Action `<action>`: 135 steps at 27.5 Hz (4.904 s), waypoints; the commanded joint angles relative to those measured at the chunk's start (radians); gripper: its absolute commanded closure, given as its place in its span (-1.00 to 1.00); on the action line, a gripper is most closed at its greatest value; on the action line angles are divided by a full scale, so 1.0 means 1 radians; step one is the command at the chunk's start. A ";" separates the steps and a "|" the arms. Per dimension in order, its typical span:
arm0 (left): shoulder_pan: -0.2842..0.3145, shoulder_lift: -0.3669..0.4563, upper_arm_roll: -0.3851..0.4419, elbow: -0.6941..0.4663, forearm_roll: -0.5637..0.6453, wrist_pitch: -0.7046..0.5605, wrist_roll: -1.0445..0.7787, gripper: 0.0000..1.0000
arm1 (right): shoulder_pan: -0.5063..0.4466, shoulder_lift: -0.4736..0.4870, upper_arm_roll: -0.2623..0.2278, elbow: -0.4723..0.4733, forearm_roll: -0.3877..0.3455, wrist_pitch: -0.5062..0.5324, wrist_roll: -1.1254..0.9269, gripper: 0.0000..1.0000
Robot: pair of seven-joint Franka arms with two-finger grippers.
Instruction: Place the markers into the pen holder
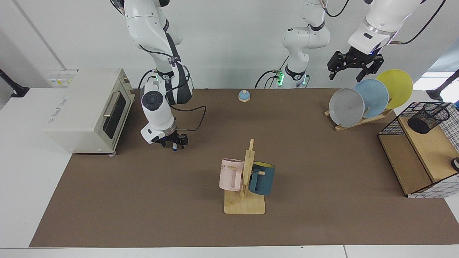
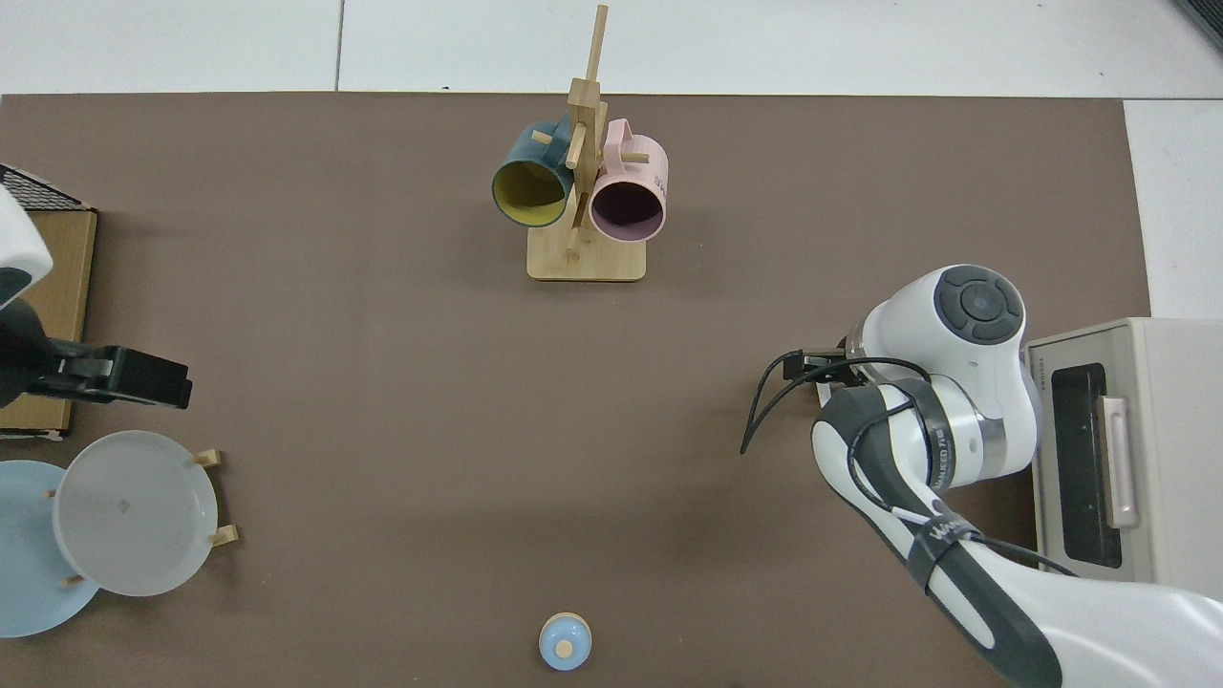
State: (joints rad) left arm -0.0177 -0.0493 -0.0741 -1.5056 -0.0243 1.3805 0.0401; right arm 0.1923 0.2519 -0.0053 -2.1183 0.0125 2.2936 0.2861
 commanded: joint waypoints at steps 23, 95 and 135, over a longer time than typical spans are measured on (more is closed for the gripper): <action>0.004 -0.006 -0.004 0.005 0.011 -0.014 0.001 -1.00 | -0.016 0.017 0.005 0.066 0.116 -0.022 0.195 1.00; -0.008 0.009 -0.280 0.048 0.084 -0.011 0.541 -1.00 | 0.315 -0.023 0.013 0.422 0.874 -0.077 1.331 1.00; -0.001 0.223 -0.521 0.125 0.193 0.055 0.575 -1.00 | 0.297 -0.140 0.011 0.281 0.831 -0.083 1.168 1.00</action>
State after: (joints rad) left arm -0.0208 0.1995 -0.5926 -1.3222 0.1522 1.4235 0.5960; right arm 0.5108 0.1710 -0.0015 -1.7760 0.8566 2.2130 1.4861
